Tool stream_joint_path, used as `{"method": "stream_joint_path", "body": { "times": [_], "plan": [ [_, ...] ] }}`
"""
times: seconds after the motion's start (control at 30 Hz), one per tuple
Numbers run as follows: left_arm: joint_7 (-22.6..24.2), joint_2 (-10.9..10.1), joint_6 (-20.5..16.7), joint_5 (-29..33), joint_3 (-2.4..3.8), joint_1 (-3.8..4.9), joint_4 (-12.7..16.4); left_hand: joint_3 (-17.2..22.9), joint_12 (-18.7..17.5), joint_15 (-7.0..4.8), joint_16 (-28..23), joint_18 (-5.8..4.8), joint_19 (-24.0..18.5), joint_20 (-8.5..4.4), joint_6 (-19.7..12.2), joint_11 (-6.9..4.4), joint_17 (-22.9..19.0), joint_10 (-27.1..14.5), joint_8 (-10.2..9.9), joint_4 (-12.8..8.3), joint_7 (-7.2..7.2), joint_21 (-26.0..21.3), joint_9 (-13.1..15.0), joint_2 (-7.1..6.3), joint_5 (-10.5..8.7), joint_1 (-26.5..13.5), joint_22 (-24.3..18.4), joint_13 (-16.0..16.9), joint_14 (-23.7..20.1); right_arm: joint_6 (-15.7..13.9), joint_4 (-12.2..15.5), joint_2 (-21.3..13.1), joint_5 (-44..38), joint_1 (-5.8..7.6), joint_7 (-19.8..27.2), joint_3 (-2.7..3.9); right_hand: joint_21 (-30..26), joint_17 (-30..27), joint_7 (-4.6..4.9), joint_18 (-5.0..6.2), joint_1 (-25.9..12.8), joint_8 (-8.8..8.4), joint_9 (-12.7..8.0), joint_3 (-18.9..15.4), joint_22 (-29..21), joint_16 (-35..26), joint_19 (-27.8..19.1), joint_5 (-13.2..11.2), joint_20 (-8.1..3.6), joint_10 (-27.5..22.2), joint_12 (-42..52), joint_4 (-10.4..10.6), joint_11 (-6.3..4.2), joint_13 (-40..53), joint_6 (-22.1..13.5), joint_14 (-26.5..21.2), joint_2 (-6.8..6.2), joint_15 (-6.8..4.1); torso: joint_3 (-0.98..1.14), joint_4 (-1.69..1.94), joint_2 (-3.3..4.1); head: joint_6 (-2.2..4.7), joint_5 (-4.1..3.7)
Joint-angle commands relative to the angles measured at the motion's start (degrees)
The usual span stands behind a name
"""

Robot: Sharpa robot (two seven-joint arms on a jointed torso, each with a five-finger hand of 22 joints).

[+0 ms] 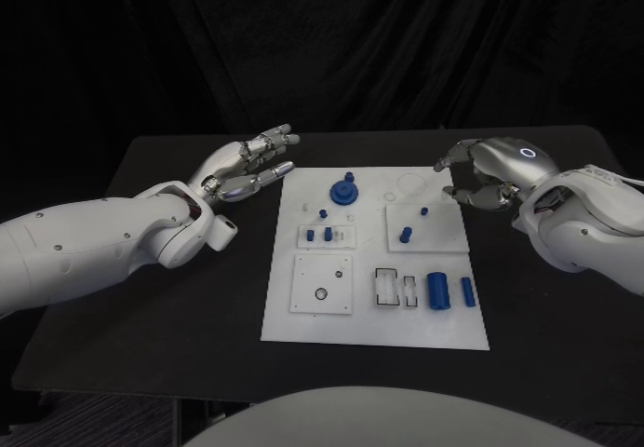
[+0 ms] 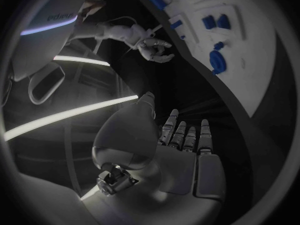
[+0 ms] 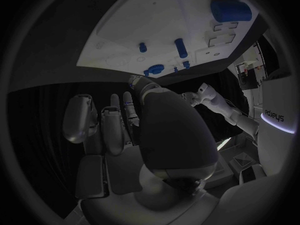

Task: Assemble the parts on the task board

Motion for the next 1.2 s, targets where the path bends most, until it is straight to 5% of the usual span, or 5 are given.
{"method": "stream_joint_path", "body": {
  "times": [0.03,0.13,0.2,0.8,1.2],
  "plan": [
    [6.06,-1.14,10.18,19.24,0.05,-0.24,2.78,-1.73,0.06,0.27,-0.20,0.99,-0.13,1.19,-1.12,0.56,-0.18,-0.37,-0.23,0.00,0.33,-0.11,-1.15,1.51,0.93,0.91,-0.78,-0.89,-0.18,3.27,0.27,-0.29,-6.82,-0.68,-2.79,0.03,5.10,11.66,-0.64,-1.10,-0.07,0.57,0.28,-3.65,11.21,3.10,2.91,1.96,-0.15,0.67,-0.27,0.58,-0.12,-2.27,1.47,4.24,-0.08,-0.08,-0.15,0.14,0.08,-0.01,-1.03],
    [5.93,-2.35,11.75,21.74,0.05,-0.35,4.97,-3.38,0.94,0.61,-0.06,1.79,0.25,2.22,-0.68,0.81,-0.04,-0.14,-0.15,-0.05,0.48,0.01,-1.78,2.24,2.27,2.74,-0.91,-1.46,0.18,3.26,0.40,-0.45,-7.95,-1.07,-2.90,0.02,7.54,12.43,-0.93,-1.60,0.41,0.61,0.42,-5.00,11.87,4.15,4.16,5.88,-0.33,1.95,-0.05,0.94,-0.27,-3.84,2.16,4.71,-0.16,-0.25,-0.47,0.88,0.15,-0.01,-2.05],
    [5.81,-3.24,12.50,22.96,0.06,-0.39,6.45,-4.76,1.43,1.09,-0.07,2.18,0.31,3.26,-0.54,1.15,-0.04,-0.20,-0.15,-0.06,0.64,0.02,-2.32,2.98,2.88,3.77,-1.31,-2.04,0.19,4.11,0.45,-0.42,-8.50,-1.25,-3.13,0.02,8.89,12.58,-1.36,-1.88,0.50,0.39,0.46,-5.57,12.23,4.38,4.80,8.10,-0.43,2.93,0.29,1.24,-0.37,-4.76,2.12,4.82,-0.39,-0.30,-1.13,1.79,0.47,-0.01,-3.31],
    [5.15,-4.81,13.27,24.36,0.06,-0.42,10.87,-7.43,4.61,2.08,0.24,3.29,1.05,5.65,1.82,3.27,0.24,0.11,0.19,-0.29,2.11,0.45,-3.21,5.26,6.26,8.92,-1.52,-2.89,1.12,7.24,1.51,-0.20,-9.14,-1.89,-4.29,0.02,11.50,11.69,-3.10,-2.43,0.00,0.10,1.34,-5.91,12.95,3.57,6.00,8.53,-0.68,7.56,4.30,2.38,-1.06,-4.74,1.02,4.60,-0.17,-0.64,-3.45,3.55,2.37,-0.01,-5.94],
    [4.42,-4.56,14.15,24.38,0.06,-0.42,10.95,-7.78,5.94,2.68,0.47,3.34,1.46,6.34,2.94,4.34,0.42,0.33,0.44,-0.66,2.77,0.67,-3.25,5.30,7.69,11.44,-1.34,-2.81,1.78,8.69,1.07,0.24,-9.15,-2.24,-4.57,0.02,12.26,11.47,-2.44,-2.59,-0.29,0.88,2.17,-5.28,13.16,3.43,6.37,9.09,-0.91,8.90,5.14,2.66,-1.40,-4.74,2.32,4.63,-0.18,-0.83,-3.59,3.87,2.67,-0.01,-6.65]
  ]
}}
